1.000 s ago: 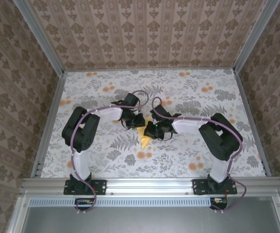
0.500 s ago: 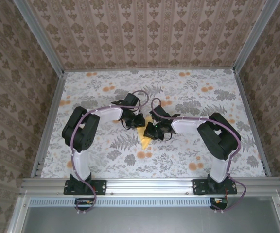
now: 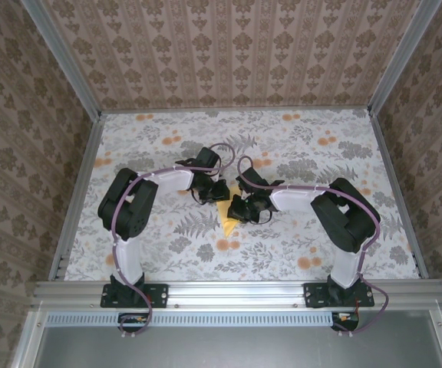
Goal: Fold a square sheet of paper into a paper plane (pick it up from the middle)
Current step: Third fold the triangle at the center of the table.
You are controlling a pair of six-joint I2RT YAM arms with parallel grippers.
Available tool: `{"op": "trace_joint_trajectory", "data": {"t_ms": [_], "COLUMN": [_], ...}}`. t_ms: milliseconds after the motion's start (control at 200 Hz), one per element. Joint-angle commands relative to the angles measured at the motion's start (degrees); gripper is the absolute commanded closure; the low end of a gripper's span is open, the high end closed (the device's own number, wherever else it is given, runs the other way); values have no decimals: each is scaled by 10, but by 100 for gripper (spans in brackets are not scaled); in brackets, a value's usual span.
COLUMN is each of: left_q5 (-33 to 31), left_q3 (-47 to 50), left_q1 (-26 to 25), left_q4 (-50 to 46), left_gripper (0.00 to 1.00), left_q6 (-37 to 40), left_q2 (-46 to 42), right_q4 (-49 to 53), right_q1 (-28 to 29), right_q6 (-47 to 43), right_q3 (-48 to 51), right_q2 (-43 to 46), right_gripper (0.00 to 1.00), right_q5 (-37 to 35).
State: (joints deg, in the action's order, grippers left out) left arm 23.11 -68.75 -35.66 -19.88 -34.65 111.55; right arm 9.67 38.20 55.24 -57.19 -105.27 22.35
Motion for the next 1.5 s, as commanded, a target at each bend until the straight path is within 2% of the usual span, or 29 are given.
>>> {"op": "trace_joint_trajectory", "data": {"t_ms": [0, 1495], "left_q5": [9, 8], "left_q3": [2, 1], "left_q1": [-5, -7], "left_q4": [-4, -7], "left_gripper": [83, 83], "left_q6": [12, 11], "left_q2": [12, 11], "right_q4": [22, -20], "right_q1": [6, 8], "right_q6": [-13, 0], "right_q3": [-1, -5], "right_q2": [7, -23], "right_gripper": [89, 89], "right_q5": [16, 12]}}
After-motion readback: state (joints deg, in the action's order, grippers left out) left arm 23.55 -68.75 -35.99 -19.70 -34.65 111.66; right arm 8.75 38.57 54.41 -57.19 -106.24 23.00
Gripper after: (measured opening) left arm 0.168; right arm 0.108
